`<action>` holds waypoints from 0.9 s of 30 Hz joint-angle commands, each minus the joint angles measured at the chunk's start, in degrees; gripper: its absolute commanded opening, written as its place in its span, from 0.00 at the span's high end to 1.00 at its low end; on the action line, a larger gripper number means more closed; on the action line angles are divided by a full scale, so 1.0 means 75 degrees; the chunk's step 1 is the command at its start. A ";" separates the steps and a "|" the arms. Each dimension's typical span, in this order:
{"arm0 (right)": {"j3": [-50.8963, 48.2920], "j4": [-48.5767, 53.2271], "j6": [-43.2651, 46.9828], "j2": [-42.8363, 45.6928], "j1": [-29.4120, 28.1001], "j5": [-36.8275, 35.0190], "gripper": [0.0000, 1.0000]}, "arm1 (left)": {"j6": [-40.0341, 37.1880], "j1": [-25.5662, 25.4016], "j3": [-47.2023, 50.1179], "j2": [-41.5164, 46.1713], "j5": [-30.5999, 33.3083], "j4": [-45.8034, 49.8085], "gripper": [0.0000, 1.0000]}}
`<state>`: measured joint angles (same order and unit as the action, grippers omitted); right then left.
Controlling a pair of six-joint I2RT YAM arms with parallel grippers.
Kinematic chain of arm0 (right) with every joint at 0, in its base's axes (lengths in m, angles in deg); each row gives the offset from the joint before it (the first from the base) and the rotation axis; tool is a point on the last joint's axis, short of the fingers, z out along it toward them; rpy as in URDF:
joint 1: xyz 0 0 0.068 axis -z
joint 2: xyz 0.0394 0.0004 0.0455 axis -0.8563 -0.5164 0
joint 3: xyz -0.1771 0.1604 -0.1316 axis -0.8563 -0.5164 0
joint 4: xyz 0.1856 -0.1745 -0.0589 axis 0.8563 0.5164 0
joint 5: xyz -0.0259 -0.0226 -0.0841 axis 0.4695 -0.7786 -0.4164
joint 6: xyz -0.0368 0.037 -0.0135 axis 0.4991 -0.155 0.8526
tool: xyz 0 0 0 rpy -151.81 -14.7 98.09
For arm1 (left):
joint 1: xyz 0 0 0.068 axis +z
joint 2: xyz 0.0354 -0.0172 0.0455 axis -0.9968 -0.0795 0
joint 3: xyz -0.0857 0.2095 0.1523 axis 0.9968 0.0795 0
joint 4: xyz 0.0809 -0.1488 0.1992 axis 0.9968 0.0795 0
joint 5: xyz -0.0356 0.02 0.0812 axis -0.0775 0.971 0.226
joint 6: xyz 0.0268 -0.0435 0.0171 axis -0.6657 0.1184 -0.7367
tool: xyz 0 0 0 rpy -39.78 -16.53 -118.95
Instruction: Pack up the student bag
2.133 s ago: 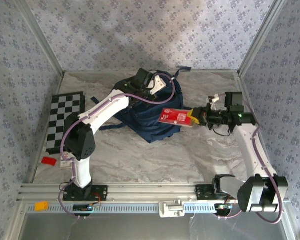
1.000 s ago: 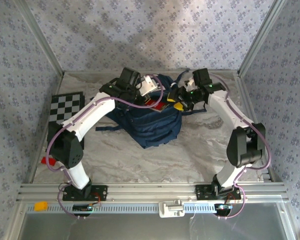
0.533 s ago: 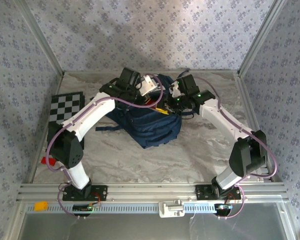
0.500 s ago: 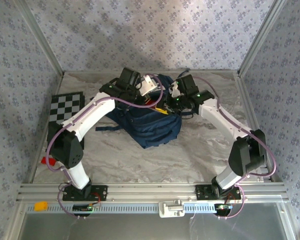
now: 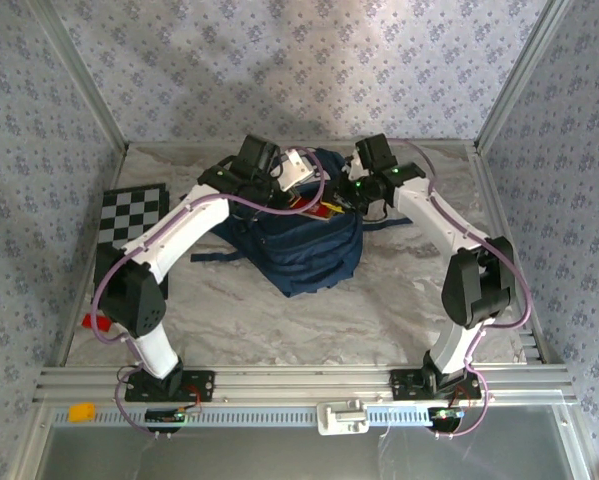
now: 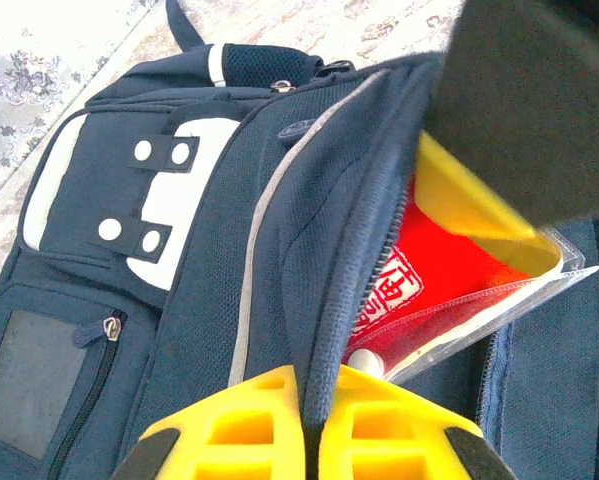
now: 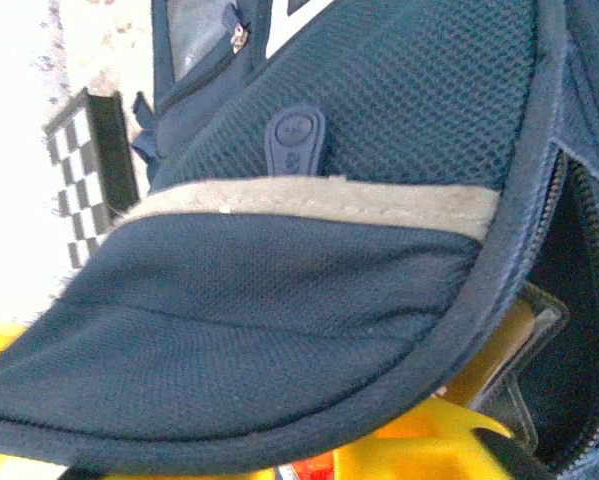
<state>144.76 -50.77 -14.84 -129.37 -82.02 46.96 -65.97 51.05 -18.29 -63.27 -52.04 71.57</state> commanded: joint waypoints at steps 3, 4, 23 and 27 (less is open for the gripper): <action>-0.0152 0.0571 -0.0076 0.0748 -0.0621 -0.0767 0.72 | 0.0109 0.0000 -0.0112 0.0527 -0.0351 -0.0305 1.00; -0.0347 0.0498 -0.0193 0.0851 -0.0733 -0.0821 0.71 | 0.0109 0.0001 -0.0151 0.0512 -0.0349 -0.0275 1.00; -0.0345 0.0571 0.0565 0.0695 -0.0966 -0.2051 0.61 | 0.0162 -0.0013 -0.0159 0.0617 -0.0425 -0.0175 1.00; 0.0091 0.0169 0.0885 0.0352 -0.0638 -0.1894 0.65 | 0.0133 -0.0037 -0.0114 0.0715 -0.0534 -0.0130 1.00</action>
<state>142.24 -46.51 -10.67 -124.86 -88.27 33.50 -65.75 51.05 -17.89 -62.68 -52.26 71.66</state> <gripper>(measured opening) 0.349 0.067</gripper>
